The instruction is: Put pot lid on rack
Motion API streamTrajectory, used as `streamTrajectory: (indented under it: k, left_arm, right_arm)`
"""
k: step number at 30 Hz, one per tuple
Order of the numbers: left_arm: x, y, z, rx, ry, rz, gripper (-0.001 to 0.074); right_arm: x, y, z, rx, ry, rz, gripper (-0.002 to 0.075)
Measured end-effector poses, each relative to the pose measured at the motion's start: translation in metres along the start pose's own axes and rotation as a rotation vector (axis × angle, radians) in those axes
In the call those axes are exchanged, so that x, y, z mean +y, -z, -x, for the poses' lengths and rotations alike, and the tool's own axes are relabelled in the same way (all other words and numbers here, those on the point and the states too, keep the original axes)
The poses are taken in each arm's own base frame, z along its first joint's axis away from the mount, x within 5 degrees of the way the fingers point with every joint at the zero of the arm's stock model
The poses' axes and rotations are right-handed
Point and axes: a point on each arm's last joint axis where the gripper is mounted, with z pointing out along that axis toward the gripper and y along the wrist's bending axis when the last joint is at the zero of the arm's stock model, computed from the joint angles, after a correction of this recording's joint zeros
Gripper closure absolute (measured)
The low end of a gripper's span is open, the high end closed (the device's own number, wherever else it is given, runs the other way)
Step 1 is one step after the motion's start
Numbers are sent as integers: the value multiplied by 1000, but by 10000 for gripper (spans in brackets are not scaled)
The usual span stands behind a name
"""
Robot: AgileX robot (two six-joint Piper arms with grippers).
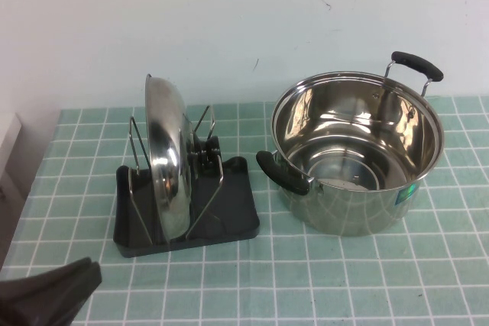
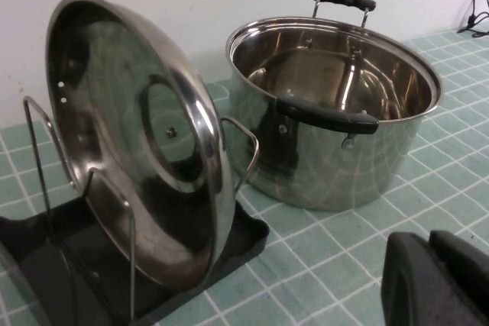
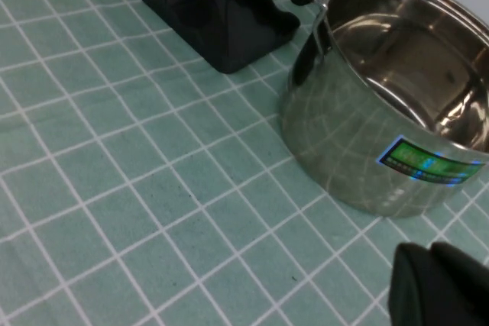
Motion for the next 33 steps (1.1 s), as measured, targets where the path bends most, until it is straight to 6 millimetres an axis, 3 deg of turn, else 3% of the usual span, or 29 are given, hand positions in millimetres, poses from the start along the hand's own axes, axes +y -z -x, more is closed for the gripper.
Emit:
streamTrajectory:
  k: [5, 28, 33]
  left_arm:
    - [3, 5, -18, -26, 2, 13, 736]
    - [-2, 4, -46, 162, 3, -66, 736]
    - [15, 9, -50, 110, -192, 112, 736]
  right_arm:
    - [9, -6, -18, -35, -24, -3, 727]
    - [10, -7, -20, -36, -27, -1, 727]
    - [10, -8, -21, -29, -27, 1, 727]
